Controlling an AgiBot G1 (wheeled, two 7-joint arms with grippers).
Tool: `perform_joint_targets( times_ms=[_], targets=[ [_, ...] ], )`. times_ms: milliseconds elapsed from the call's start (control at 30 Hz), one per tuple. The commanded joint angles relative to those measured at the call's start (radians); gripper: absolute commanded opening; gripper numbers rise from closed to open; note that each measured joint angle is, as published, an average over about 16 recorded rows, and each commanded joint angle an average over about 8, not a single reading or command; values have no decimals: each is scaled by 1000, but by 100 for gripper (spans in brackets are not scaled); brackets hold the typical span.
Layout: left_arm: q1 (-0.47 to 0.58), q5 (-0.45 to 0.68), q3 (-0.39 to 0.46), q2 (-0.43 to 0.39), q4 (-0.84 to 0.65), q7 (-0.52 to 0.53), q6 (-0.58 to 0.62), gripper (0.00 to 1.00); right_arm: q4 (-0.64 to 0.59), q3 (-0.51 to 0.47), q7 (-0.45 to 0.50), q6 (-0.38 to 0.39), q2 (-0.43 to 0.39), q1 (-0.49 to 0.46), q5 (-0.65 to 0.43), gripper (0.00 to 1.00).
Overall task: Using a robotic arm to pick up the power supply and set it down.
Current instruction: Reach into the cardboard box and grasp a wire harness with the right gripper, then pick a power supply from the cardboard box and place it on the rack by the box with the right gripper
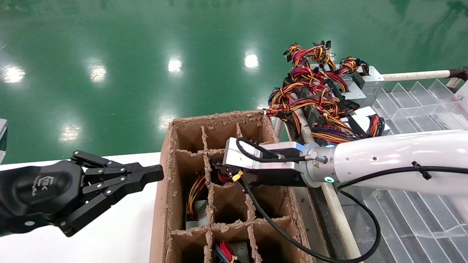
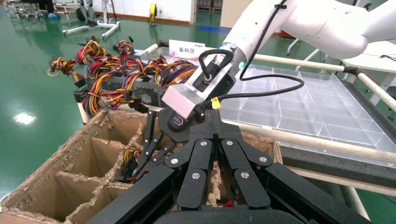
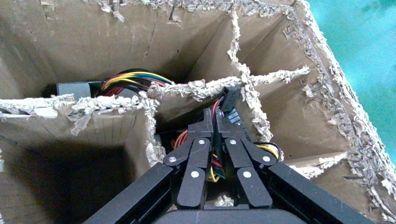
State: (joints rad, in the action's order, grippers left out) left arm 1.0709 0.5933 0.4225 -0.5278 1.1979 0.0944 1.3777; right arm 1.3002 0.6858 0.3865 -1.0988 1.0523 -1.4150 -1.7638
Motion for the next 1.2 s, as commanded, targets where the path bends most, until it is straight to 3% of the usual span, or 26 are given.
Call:
perform_joint_targets(
  times_ms=[33, 433, 900, 1200],
  targets=[
    [0, 0, 0, 0, 0, 0, 0, 0, 2, 2, 1, 0, 0, 0, -5, 0],
    [0, 0, 0, 0, 0, 0, 0, 0, -14, -53, 21, -5, -30, 6, 107, 0],
    [0, 0, 0, 0, 0, 0, 0, 0, -189, -201, -35, -58, -65, 21, 426, 0],
    [0, 0, 0, 0, 0, 0, 0, 0, -328, -328, -117, -155, -86, 9, 664, 0]
  ],
)
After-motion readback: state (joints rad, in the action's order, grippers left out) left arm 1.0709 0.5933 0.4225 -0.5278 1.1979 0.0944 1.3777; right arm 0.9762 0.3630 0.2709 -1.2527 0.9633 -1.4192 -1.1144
